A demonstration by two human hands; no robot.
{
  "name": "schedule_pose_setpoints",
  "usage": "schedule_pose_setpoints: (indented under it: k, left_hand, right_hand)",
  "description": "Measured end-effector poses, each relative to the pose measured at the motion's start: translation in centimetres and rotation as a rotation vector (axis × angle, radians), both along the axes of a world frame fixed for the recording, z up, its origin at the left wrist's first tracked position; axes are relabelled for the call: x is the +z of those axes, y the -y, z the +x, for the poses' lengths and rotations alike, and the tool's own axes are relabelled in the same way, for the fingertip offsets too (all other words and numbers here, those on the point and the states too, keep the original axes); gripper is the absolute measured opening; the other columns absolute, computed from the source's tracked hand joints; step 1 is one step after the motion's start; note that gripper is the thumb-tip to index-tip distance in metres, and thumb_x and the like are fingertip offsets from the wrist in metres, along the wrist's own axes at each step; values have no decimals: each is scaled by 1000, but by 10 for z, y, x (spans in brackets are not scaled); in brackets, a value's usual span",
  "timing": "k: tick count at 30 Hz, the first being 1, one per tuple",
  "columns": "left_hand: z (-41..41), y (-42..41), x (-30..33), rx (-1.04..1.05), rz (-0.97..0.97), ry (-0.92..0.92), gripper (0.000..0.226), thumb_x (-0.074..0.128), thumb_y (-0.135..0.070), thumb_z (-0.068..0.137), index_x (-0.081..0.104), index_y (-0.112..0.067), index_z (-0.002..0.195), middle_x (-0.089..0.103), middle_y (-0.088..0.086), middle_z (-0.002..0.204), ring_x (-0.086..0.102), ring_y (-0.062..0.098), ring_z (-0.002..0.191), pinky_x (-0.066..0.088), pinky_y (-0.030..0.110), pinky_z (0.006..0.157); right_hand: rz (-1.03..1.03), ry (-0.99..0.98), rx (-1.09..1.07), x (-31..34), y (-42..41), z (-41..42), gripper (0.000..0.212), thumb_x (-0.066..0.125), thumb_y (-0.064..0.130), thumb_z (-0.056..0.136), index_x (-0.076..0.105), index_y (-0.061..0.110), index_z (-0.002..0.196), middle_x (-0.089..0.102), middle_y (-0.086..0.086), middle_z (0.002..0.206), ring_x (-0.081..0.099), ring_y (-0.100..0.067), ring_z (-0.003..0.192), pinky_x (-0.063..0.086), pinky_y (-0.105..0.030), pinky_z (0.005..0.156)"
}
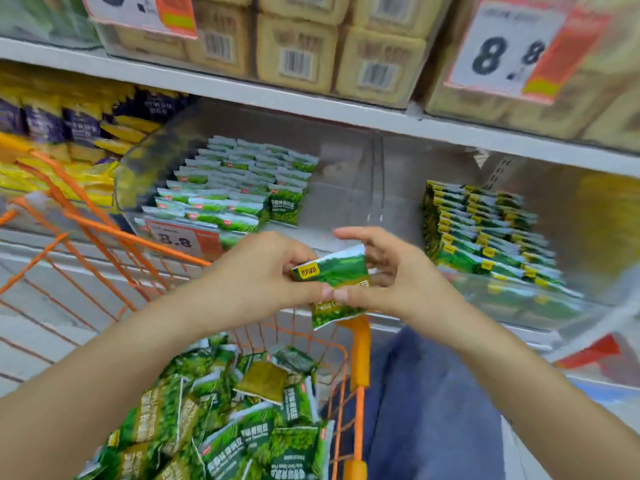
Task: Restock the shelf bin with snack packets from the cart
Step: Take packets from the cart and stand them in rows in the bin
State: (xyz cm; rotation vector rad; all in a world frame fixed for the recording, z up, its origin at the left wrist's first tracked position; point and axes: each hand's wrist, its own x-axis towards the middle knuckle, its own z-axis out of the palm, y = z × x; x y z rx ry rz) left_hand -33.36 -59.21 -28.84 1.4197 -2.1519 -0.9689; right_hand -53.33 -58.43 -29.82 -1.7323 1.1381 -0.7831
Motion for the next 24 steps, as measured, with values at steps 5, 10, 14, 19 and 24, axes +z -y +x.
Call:
schedule_pose_setpoints:
  k: [5, 10, 14, 19, 24]
  left_hand:
    - [-77, 17, 4, 6, -331, 141, 22, 68, -43, 82, 66, -25, 95, 70, -5, 81, 62, 18, 80, 48, 35, 71]
    - [-113, 52, -34, -12, -576, 287, 58, 36, -55, 95, 50, -17, 136, 44, 4, 147, 31, 25, 141, 26, 43, 113]
    - [-112, 65, -62, -14, -673, 501, 61, 34, -52, 92, 63, -9, 123, 40, 10, 150, 30, 32, 142, 35, 53, 106]
    - [-113, 64, -66, -7, -732, 502, 61, 30, -51, 90, 72, -9, 105, 45, 12, 146, 36, 34, 138, 40, 55, 101]
    - [-112, 64, -68, -18, -743, 501, 59, 30, -50, 91, 74, -10, 94, 47, 12, 144, 38, 34, 137, 43, 55, 100]
  right_hand:
    - [-342, -579, -166, 21, 8, -65, 20, 80, 31, 72, 63, 36, 81, 67, 14, 76, 60, -8, 76, 44, -30, 70]
    - [-375, -601, -483, 20, 26, -131, 14, 78, 27, 76, 65, 25, 78, 64, 9, 74, 58, -14, 75, 43, -33, 70]
    - [-231, -575, -529, -5, 55, -167, 22, 76, 29, 80, 64, 11, 75, 59, -2, 67, 49, -17, 65, 34, -32, 59]
    - [-122, -930, -357, -38, 81, -180, 25, 73, 33, 81, 67, 9, 81, 67, -9, 83, 59, -26, 77, 43, -34, 63]
    - [-95, -1247, -151, -31, 96, -178, 29, 72, 34, 81, 62, 20, 104, 65, 1, 106, 59, -21, 95, 50, -35, 79]
